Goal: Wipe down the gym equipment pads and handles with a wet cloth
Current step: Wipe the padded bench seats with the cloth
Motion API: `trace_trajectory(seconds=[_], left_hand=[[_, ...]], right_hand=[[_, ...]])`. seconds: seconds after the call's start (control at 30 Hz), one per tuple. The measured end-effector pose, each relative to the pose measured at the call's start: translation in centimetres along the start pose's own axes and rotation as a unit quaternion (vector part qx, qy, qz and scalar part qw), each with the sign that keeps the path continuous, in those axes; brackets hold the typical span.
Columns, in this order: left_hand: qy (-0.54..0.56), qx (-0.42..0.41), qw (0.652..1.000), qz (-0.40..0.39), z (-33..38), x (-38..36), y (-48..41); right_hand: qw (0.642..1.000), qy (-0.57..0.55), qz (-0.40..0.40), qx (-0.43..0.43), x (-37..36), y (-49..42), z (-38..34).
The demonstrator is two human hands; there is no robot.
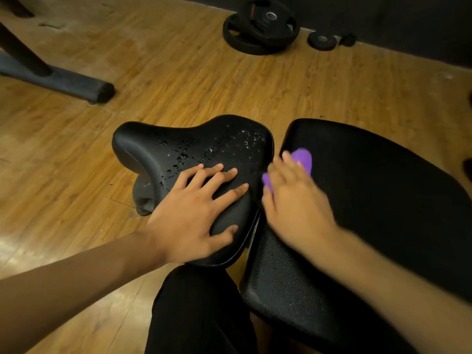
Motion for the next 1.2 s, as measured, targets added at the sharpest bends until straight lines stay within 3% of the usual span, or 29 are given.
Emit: trace_trajectory(seconds=[0.1,0.2,0.4,0.53,0.63,0.7,0.83,1.03,1.2], left_hand=[[0.001,-0.004,1.0,0.002,0.1,0.2,0.0],[0.006,-0.011,1.0,0.003,0.0,0.2,0.0],[0.021,-0.011,1.0,-0.004,0.2,0.1,0.0],[0.016,-0.007,1.0,0.0,0.3,0.2,0.2],[0.012,-0.006,1.0,-0.001,0.3,0.3,0.2],[0.011,-0.01,1.0,-0.004,0.3,0.2,0.1],[0.006,-0.006,1.0,-0.014,0.6,0.2,0.3],[0.004,0.007,1.0,-0.013,0.5,0.3,0.4],[0.003,0.006,1.0,-0.023,0.8,0.3,0.1]], right_hand=[[0.998,-0.013,-0.004,0.059,-2.2,6.8,-3.6],[0.994,-0.026,-0.034,0.105,-2.6,7.5,-3.5],[0.998,-0.063,0.01,0.001,-0.5,2.1,1.9],[0.993,-0.053,-0.043,0.095,-3.1,11.0,-5.3],[0.993,-0.046,-0.052,0.099,-3.8,13.5,-5.7],[0.993,-0.066,-0.065,0.068,-3.6,9.5,-3.5],[0.995,-0.059,-0.01,-0.074,-1.5,2.6,0.2],[0.992,-0.106,-0.041,0.047,-4.1,13.2,-4.9],[0.996,-0.068,0.035,-0.046,-0.6,3.3,4.8]])
Point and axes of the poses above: each hand's wrist, its own y-axis away from the middle knuckle, its own x-axis out of the back of the hand, z = x × y, the point moved 10 cm from there along -y, towards the middle knuckle, and after that the axes turned 14 degrees about -z, right-handed, at the moved point
